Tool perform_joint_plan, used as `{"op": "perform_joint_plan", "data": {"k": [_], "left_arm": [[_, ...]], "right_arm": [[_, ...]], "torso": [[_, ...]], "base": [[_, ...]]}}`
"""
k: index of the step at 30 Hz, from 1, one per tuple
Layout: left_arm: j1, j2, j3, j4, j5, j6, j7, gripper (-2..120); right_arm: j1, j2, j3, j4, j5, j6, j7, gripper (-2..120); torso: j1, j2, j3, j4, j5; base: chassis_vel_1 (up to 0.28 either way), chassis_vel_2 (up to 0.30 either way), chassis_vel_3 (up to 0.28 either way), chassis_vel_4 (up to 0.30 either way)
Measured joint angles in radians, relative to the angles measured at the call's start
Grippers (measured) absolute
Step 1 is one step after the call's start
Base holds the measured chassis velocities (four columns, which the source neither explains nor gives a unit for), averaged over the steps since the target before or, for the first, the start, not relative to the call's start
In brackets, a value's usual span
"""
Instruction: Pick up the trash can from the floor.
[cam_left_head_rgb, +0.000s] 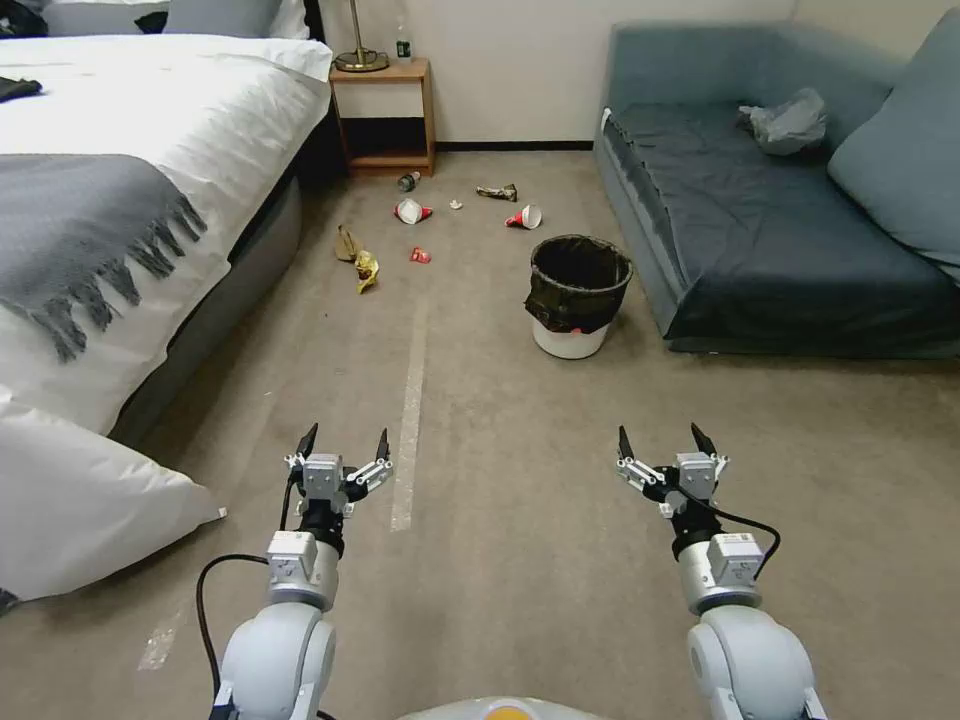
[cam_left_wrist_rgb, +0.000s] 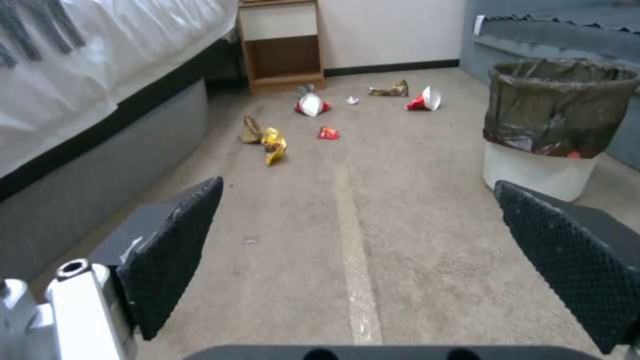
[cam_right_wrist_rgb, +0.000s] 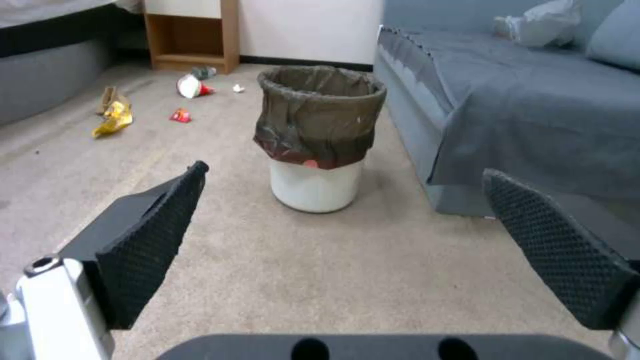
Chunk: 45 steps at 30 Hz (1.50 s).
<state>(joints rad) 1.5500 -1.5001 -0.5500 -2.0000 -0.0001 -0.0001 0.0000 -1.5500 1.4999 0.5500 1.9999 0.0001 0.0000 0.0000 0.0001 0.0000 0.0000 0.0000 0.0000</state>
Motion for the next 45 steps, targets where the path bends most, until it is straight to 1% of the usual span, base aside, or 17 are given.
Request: {"op": "perform_joint_plan", "data": {"k": [5, 7, 8, 11, 12, 13, 14, 16, 19, 21, 24, 26, 32, 33, 34, 36, 45], "left_arm": [[-0.002, 0.001, -0.006, 0.002, -0.004, -0.003, 0.001, 97], [-0.015, 0.007, -0.043, 0.018, -0.033, -0.023, 0.006, 97], [-0.015, 0.007, -0.043, 0.018, -0.033, -0.023, 0.006, 97], [-0.065, 0.034, -0.192, 0.076, -0.143, -0.101, 0.02, 96], [-0.065, 0.034, -0.192, 0.076, -0.143, -0.101, 0.02, 96], [-0.081, 0.042, -0.237, 0.093, -0.176, -0.125, 0.025, 96], [-0.081, 0.042, -0.237, 0.093, -0.176, -0.125, 0.025, 96], [-0.107, 0.058, -0.311, 0.128, -0.24, -0.169, 0.038, 96], [-0.114, 0.069, -0.322, 0.146, -0.278, -0.187, 0.053, 96], [-0.113, 0.074, -0.317, 0.153, -0.29, -0.194, 0.06, 96], [-0.11, 0.077, -0.307, 0.165, -0.292, -0.208, 0.071, 96], [-0.109, 0.081, -0.303, 0.171, -0.297, -0.215, 0.083, 96], [-0.108, 0.082, -0.298, 0.181, -0.308, -0.233, 0.135, 96], [-0.109, 0.08, -0.298, 0.181, -0.309, -0.241, 0.156, 96], [-0.109, 0.08, -0.298, 0.181, -0.309, -0.241, 0.156, 96], [-0.113, 0.078, -0.302, 0.188, -0.312, -0.268, 0.171, 96], [-0.116, 0.074, -0.309, 0.202, -0.312, -0.297, 0.173, 96]], "right_arm": [[-0.001, 0.0, 0.001, 0.0, 0.0, 0.001, -0.003, 100], [-0.006, 0.001, 0.009, 0.0, 0.005, 0.012, -0.023, 100], [-0.006, 0.001, 0.009, 0.0, 0.005, 0.012, -0.023, 100], [-0.047, 0.008, 0.069, -0.003, 0.043, 0.104, -0.178, 100], [-0.047, 0.008, 0.069, -0.003, 0.043, 0.104, -0.178, 100], [-0.058, 0.009, 0.086, -0.005, 0.053, 0.13, -0.221, 100], [-0.058, 0.009, 0.086, -0.005, 0.053, 0.13, -0.221, 100], [-0.072, 0.013, 0.101, -0.004, 0.069, 0.15, -0.265, 100], [-0.073, 0.016, 0.103, -0.001, 0.073, 0.152, -0.271, 100], [-0.068, 0.019, 0.103, 0.0, 0.075, 0.153, -0.264, 100], [-0.061, 0.022, 0.103, 0.0, 0.075, 0.155, -0.253, 100], [-0.06, 0.022, 0.102, 0.0, 0.075, 0.156, -0.25, 100], [-0.06, 0.023, 0.101, 0.0, 0.075, 0.158, -0.25, 100], [-0.06, 0.024, 0.1, 0.0, 0.075, 0.158, -0.25, 100], [-0.06, 0.024, 0.1, 0.0, 0.075, 0.158, -0.25, 100], [-0.06, 0.025, 0.099, 0.001, 0.075, 0.158, -0.249, 100], [-0.06, 0.026, 0.094, 0.001, 0.073, 0.159, -0.248, 100]], "torso": [[0.0, 0.0, 0.0, 0.0, 0.0], [0.0, 0.0, 0.0, 0.0001, -0.0002], [0.0, 0.0, 0.0, 0.0001, -0.0002], [0.0, 0.0, 0.0, 0.0, -0.0002], [0.0, 0.0, 0.0, 0.0, -0.0002], [0.0, 0.0, 0.0, 0.0, -0.0002], [0.0, 0.0, 0.0, 0.0, -0.0002], [0.0, 0.0, 0.0, -0.0001, 0.0002], [0.0, 0.0, 0.0, 0.0003, -0.0006], [0.0, 0.0, 0.0, -0.0001, 0.0002], [0.0, 0.0, 0.0, 0.0, -0.0005], [0.0, 0.0, 0.0, 0.0001, 0.0001], [0.0, 0.0, 0.0, 0.0, 0.0], [0.0, 0.0, 0.0, 0.0, 0.0], [0.0, 0.0, 0.0, 0.0, 0.0], [0.0, 0.0, 0.0, 0.0, 0.0], [0.0, 0.0, 0.0, 0.0, 0.0]], "base": [[0.0, 0.0, 0.0, 0.0], [0.0, 0.0, 0.0, 0.0], [0.0, 0.0, 0.0, 0.0], [0.0, 0.0, 0.0, 0.0], [0.0, 0.0, 0.0, 0.0], [0.0, 0.0, 0.0, 0.0], [0.0, 0.0, 0.0, 0.0], [0.0, 0.0, 0.0, 0.0], [0.0, 0.0, 0.0, 0.0], [0.0, 0.0, 0.0, 0.0], [0.0, 0.0, 0.0, 0.0], [0.0, 0.0, 0.0, 0.0], [0.0, 0.0, 0.0, 0.0], [0.0, 0.0, 0.0, 0.0], [0.0, 0.0, 0.0, 0.0], [0.0, 0.0, 0.0, 0.0], [0.0, 0.0, 0.0, 0.0]]}}
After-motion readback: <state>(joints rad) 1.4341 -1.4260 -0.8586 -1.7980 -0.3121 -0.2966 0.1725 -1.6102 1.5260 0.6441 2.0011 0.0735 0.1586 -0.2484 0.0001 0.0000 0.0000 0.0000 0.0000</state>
